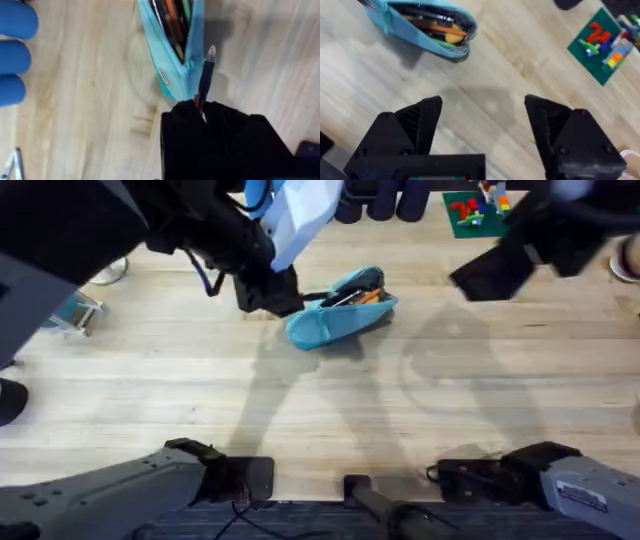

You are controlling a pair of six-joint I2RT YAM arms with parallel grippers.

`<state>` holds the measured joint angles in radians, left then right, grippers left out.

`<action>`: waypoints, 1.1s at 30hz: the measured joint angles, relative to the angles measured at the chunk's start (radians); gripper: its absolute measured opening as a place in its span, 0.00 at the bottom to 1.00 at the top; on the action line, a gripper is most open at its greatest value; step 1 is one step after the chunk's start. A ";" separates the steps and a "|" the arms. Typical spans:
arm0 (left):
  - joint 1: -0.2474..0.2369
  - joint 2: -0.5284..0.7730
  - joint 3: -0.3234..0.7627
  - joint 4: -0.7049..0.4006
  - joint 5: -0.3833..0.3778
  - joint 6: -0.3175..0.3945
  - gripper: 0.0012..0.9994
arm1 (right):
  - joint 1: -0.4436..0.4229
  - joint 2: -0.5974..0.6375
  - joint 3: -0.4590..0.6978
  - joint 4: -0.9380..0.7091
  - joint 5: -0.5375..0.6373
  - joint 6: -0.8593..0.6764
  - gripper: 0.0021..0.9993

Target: Unzip the bag, pick up the pens from the table one at a time and place them inside, then zip the bag closed.

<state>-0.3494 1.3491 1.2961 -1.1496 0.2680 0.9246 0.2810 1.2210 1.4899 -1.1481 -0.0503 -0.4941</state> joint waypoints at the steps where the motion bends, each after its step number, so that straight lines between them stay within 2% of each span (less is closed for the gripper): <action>1: -0.008 0.000 0.000 0.014 0.000 -0.006 0.04 | -0.027 -0.022 0.000 -0.001 -0.021 0.000 1.00; 8: -0.063 0.000 0.000 0.142 0.000 -0.050 0.04 | -0.242 -0.155 0.000 -0.035 -0.199 -0.012 1.00; 11: -0.086 0.000 0.000 0.200 0.000 -0.062 0.04 | -0.295 -0.192 0.000 -0.035 -0.267 -0.015 1.00; 17: -0.131 0.036 0.004 0.313 0.000 -0.121 0.04 | -0.308 -0.224 0.000 -0.037 -0.325 -0.016 1.00; 29: -0.201 0.179 0.005 0.522 0.000 -0.354 0.04 | -0.309 -0.222 0.000 -0.038 -0.341 -0.015 1.00; 30: -0.207 0.215 0.005 0.536 0.001 -0.461 0.04 | -0.309 -0.222 0.000 -0.036 -0.344 -0.015 1.00; 33: -0.207 0.230 0.005 0.533 0.000 -0.516 0.04 | -0.309 -0.222 0.000 -0.035 -0.345 -0.015 1.00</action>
<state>-0.5568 1.5796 1.3006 -0.6169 0.2684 0.4091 -0.0277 0.9992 1.4899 -1.1835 -0.3953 -0.5095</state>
